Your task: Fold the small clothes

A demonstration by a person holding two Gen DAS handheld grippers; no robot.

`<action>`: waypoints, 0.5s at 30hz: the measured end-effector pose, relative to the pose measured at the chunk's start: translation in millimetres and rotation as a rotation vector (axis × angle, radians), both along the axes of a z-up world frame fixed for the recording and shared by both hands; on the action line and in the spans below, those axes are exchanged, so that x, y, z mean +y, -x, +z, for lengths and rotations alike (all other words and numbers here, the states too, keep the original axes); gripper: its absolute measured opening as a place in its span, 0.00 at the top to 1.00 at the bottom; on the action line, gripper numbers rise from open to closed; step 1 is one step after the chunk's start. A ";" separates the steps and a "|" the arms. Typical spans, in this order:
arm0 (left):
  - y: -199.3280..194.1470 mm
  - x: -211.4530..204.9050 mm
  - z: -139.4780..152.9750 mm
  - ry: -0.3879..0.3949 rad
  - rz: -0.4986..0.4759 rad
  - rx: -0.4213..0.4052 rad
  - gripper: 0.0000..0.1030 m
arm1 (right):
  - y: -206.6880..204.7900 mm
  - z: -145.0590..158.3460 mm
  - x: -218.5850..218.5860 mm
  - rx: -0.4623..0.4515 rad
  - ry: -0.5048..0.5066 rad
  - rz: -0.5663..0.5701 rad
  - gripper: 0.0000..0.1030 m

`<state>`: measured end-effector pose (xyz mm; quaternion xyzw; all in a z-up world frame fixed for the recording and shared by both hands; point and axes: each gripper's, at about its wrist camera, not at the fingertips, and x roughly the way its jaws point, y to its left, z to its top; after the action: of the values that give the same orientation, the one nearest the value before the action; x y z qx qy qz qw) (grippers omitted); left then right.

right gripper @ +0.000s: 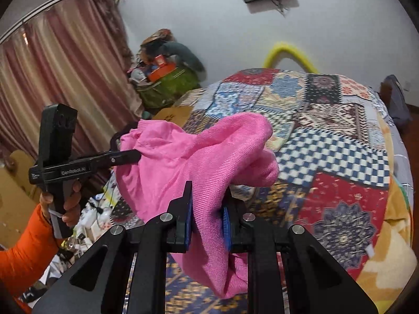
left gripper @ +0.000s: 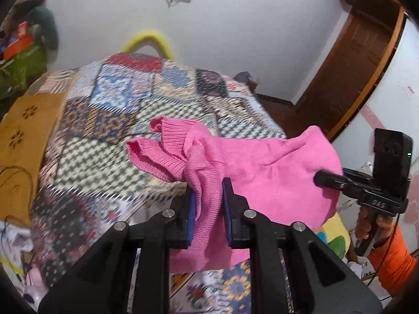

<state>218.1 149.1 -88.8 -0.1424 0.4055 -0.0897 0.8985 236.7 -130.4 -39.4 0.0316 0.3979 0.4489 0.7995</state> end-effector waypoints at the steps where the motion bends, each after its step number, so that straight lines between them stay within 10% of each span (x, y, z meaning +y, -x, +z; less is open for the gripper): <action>1: 1.6 5.1 -4.9 0.000 0.012 0.013 0.83 | 3.0 -3.6 5.3 0.004 0.003 0.008 0.84; 15: -7.7 43.3 -129.1 -0.007 0.090 0.247 0.73 | -8.4 -96.5 47.7 0.109 0.194 0.022 0.78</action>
<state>225.8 192.4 -217.9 -0.1674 0.5065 -0.0297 0.8453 245.1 -82.7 -135.9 -0.0261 0.4827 0.4144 0.7711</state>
